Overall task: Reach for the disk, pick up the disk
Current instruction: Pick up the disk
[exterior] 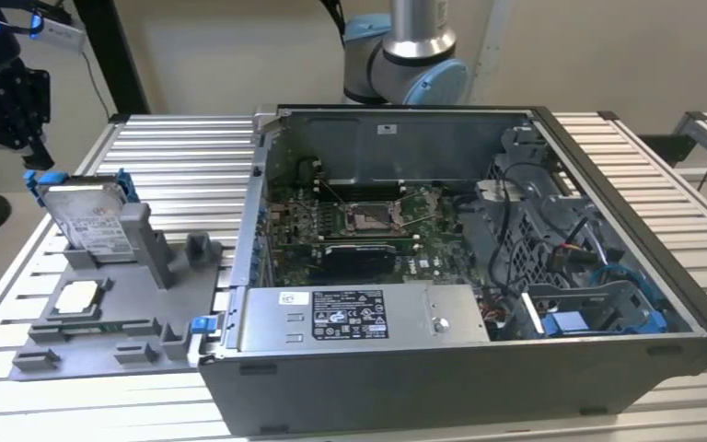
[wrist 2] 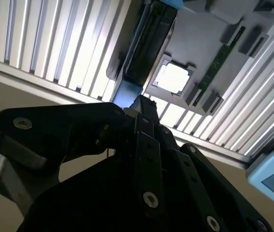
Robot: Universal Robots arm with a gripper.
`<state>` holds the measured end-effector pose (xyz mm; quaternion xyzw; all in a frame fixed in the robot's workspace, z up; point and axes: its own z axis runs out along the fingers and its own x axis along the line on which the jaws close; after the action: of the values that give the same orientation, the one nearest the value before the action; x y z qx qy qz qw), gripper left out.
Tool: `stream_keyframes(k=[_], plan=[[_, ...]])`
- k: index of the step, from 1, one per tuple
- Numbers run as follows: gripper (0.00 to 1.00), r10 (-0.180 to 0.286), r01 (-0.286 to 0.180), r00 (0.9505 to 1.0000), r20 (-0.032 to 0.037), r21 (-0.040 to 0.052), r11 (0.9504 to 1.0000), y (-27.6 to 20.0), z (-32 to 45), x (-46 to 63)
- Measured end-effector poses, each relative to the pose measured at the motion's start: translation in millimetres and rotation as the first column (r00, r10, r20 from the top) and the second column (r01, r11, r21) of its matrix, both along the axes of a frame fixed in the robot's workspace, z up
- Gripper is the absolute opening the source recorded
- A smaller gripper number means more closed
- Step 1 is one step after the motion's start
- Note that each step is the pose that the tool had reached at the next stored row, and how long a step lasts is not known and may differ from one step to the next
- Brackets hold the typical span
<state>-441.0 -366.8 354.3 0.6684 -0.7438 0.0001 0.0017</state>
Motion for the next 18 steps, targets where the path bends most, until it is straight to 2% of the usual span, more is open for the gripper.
stream_keyframes(k=[3,8,9,18], plan=[[0.00,0.026,-0.026,0.9997,-0.0005,0.0001,0.9997,0.0,0.0,0.0],[0.00,0.027,-0.027,0.9996,-0.0005,0.0001,0.9996,0.0,0.0,0.0],[1.00,0.027,-0.027,0.9996,-0.0005,0.0000,0.9996,0.0,0.0,0.0],[1.00,0.029,-0.029,0.9996,-0.0005,0.0000,0.9996,0.0,0.0,0.0]])
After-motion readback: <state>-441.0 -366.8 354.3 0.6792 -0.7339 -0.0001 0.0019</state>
